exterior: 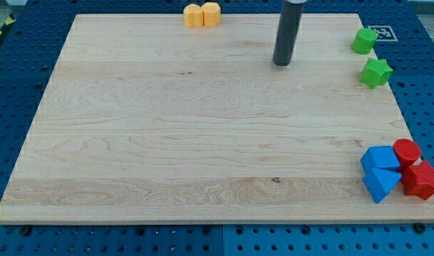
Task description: Push the arm towards the top right
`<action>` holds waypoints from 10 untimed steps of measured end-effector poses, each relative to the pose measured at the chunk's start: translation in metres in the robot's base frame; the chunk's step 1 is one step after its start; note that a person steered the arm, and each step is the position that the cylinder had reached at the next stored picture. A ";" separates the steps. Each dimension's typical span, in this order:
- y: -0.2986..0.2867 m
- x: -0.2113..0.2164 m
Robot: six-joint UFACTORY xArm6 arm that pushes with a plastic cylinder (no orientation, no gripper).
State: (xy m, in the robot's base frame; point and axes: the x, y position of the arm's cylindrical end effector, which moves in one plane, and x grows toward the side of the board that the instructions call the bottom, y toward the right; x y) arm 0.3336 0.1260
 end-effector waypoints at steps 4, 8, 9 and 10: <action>0.024 0.000; 0.036 -0.004; 0.039 -0.004; 0.041 -0.007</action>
State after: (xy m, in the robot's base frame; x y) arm 0.3268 0.1668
